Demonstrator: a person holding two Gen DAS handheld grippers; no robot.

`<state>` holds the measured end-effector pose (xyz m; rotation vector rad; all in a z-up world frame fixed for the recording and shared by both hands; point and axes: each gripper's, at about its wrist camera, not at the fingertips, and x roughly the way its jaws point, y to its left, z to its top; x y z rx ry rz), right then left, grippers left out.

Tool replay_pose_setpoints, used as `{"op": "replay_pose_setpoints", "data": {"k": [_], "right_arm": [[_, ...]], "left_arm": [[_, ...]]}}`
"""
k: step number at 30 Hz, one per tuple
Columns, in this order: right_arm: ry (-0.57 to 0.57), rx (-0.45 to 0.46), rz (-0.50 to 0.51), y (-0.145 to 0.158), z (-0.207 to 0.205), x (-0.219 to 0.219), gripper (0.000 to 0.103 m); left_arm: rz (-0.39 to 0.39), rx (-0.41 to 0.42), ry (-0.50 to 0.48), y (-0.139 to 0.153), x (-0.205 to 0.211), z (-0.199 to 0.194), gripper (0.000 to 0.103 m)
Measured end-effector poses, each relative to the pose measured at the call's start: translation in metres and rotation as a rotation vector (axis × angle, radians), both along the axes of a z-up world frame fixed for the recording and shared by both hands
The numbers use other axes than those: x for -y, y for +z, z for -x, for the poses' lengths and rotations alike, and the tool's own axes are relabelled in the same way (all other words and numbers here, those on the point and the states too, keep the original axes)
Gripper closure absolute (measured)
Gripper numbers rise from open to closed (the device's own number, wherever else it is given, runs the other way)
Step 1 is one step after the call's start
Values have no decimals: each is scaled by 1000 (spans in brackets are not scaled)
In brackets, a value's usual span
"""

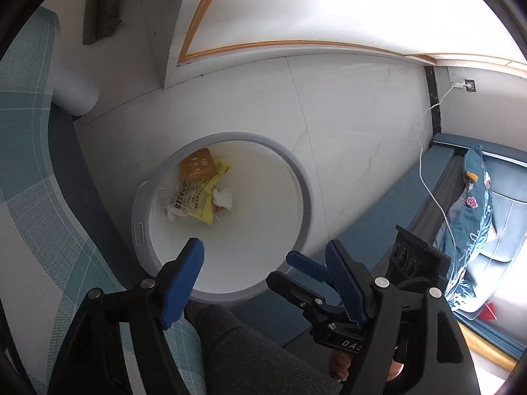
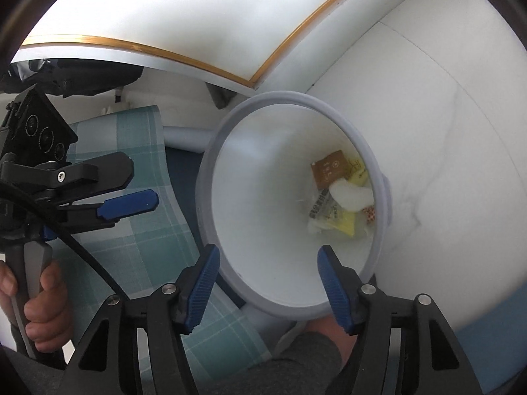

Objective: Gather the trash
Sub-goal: 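Open the right gripper to drop the white tissue into the bin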

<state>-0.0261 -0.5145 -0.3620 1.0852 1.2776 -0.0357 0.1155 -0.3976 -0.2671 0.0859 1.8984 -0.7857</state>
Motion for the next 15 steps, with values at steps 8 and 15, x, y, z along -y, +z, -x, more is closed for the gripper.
{"op": "replay_pose_setpoints", "data": {"k": [8, 15], "right_arm": [[-39, 13, 81, 29, 24, 9, 38], [-38, 156, 243, 97, 36, 24, 36]], "left_arm": [[47, 183, -62, 46, 6, 9, 29], [79, 491, -49, 112, -8, 14, 29]]}}
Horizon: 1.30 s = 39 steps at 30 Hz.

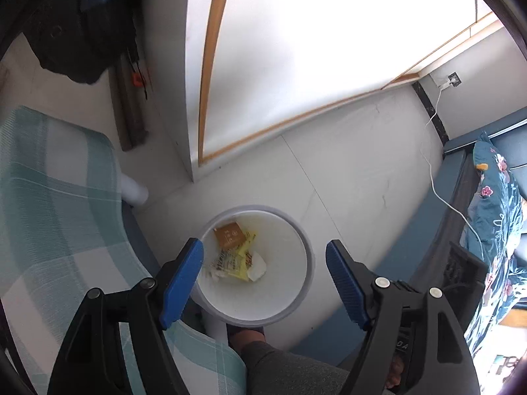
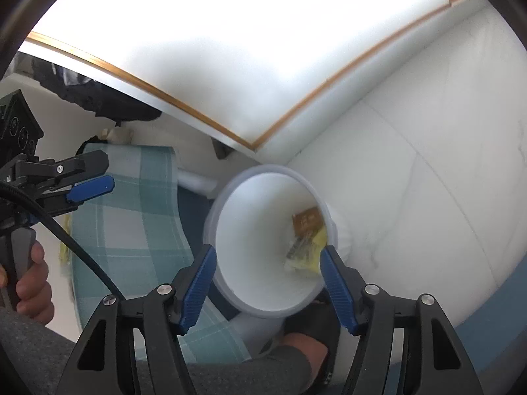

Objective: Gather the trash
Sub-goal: 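Open the right gripper to drop the white tissue into the bin, then move both grippers back over the table toward the foam strips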

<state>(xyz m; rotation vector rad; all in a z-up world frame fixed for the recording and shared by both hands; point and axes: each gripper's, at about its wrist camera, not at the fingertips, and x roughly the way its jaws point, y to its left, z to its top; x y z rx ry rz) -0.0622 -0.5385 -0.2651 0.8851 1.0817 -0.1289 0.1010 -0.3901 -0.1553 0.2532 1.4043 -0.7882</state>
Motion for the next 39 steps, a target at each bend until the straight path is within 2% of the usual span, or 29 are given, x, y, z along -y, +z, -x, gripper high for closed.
{"op": "replay_pose_setpoints", "data": {"k": [5, 7, 12, 14, 19, 21, 25, 31, 36, 39], "right_arm": [[16, 126, 146, 64, -1, 1, 28], [30, 169, 215, 91, -2, -2, 27], [29, 245, 333, 142, -4, -15, 25], [27, 283, 365, 163, -3, -20, 25], [-2, 391, 463, 217, -4, -41, 25], [-14, 457, 500, 241, -5, -54, 20], [26, 577, 564, 283, -12, -90, 16], [107, 697, 563, 316, -31, -154, 8], [189, 779, 541, 321, -42, -207, 4], [254, 792, 521, 317, -57, -239, 4]], "left_arm": [[37, 166, 43, 42, -31, 12, 29], [49, 212, 86, 57, -42, 10, 29], [53, 395, 156, 96, -81, 8, 27], [55, 441, 197, 113, -100, 7, 21], [98, 531, 310, 147, -146, 6, 20], [116, 577, 357, 161, -172, 8, 19], [115, 659, 435, 180, -213, 10, 9], [134, 716, 573, 196, -274, 15, 9], [139, 740, 692, 196, -328, 16, 8], [131, 738, 753, 191, -358, 12, 8]]}}
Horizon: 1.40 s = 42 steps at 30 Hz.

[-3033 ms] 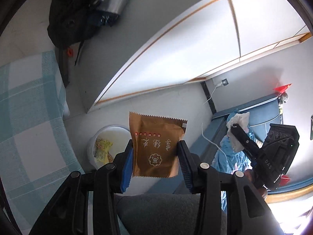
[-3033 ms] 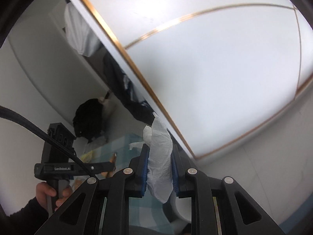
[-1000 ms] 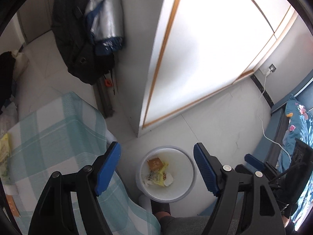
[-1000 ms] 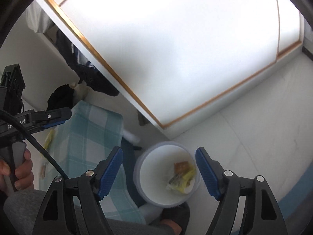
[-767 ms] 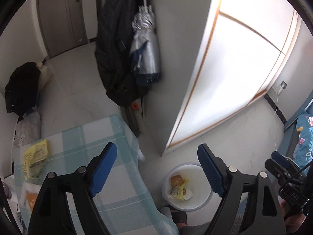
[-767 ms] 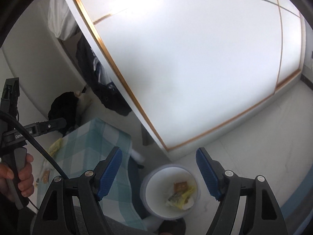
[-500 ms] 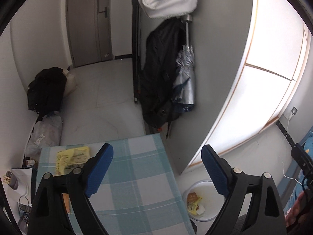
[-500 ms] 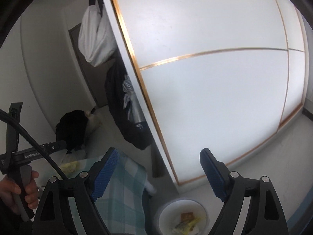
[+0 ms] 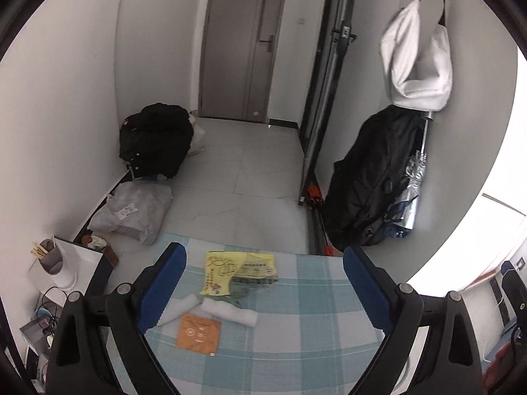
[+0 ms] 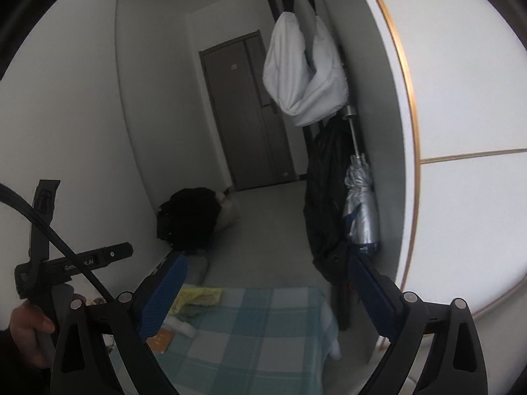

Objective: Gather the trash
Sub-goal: 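Move both grippers back over the table toward the foam strips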

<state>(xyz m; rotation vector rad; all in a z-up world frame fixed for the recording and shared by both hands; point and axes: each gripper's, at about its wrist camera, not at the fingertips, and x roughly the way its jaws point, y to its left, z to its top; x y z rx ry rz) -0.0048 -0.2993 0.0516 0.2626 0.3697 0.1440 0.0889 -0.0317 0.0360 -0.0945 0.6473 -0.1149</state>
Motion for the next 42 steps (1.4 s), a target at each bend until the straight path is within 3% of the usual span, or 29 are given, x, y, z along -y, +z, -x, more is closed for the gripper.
{"op": "replay_pose_setpoints", "data": {"k": [8, 18, 22, 28, 38, 42], "right_arm": [[132, -24, -5, -20, -30, -70, 4], [247, -150, 47, -57, -79, -134, 4], [285, -187, 62, -73, -95, -156, 4], [308, -286, 92, -106, -124, -180, 4], [410, -411, 182, -156, -151, -226, 4], [430, -458, 292, -180, -155, -243, 6]], "left_arm": [[-11, 19, 119, -22, -63, -7, 8], [107, -84, 233, -57, -134, -21, 9], [122, -119, 235, -59, -140, -21, 9], [74, -154, 234, -64, -141, -25, 9], [121, -232, 238, -77, -162, -29, 9], [123, -239, 241, -79, -166, -31, 9]]}}
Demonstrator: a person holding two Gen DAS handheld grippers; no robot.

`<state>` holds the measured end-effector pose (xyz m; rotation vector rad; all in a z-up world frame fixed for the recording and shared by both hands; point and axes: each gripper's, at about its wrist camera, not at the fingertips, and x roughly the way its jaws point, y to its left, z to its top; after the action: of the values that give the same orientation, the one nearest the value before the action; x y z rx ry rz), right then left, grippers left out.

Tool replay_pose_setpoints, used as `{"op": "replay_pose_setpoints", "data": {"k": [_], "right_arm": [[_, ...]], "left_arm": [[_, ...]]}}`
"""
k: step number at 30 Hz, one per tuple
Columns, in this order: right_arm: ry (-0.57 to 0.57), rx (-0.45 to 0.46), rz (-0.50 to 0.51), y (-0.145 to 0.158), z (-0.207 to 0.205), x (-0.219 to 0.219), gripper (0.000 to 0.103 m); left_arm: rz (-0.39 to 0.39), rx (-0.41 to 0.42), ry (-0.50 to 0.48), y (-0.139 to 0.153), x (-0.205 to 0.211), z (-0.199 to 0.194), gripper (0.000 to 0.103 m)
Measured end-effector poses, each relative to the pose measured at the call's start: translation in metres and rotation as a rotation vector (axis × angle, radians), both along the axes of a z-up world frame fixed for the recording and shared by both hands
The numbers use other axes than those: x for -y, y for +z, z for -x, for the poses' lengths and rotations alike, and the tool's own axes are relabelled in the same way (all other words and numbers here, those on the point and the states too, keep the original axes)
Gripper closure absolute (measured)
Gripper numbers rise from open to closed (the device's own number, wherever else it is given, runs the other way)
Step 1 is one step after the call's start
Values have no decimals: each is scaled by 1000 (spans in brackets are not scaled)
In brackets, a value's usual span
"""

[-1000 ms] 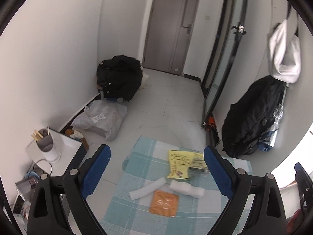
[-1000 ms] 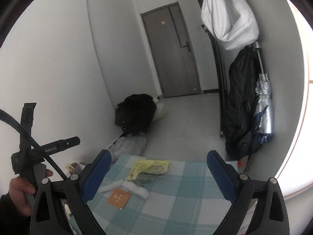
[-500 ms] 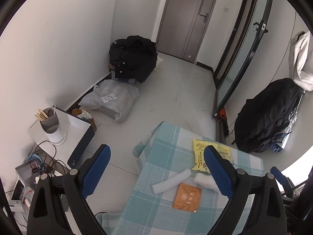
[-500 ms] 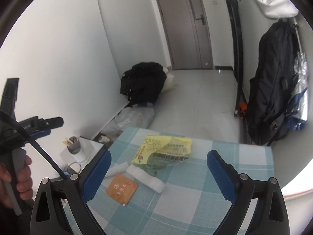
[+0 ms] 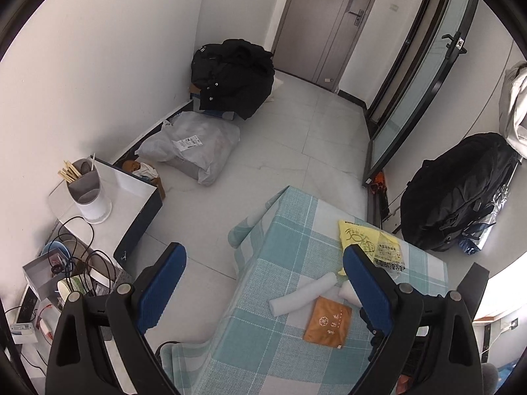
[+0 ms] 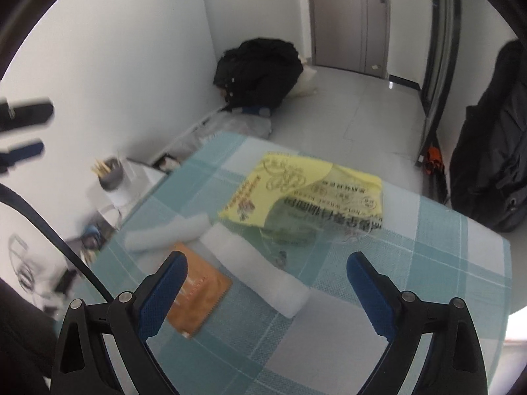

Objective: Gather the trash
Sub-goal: 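Move both grippers back over the table toward the foam strips, then lower the right gripper onto the white foam strip and grasp it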

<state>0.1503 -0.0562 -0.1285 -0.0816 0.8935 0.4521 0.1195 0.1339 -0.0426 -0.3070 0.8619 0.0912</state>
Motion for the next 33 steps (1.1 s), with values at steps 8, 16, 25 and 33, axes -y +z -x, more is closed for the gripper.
{"op": "replay_pose_setpoints", "data": {"k": [8, 16, 25, 33], "right_arm": [[48, 32, 96, -10, 16, -9, 31], [77, 57, 196, -15, 29, -13, 74], [73, 28, 158, -2, 45, 1, 77], [43, 3, 99, 17, 74, 31, 78]], "left_arm": [[34, -29, 12, -5, -4, -4, 9], [22, -32, 10, -4, -2, -2, 9], [92, -55, -30, -14, -3, -4, 9], [251, -79, -206, -31, 19, -2, 9]]}}
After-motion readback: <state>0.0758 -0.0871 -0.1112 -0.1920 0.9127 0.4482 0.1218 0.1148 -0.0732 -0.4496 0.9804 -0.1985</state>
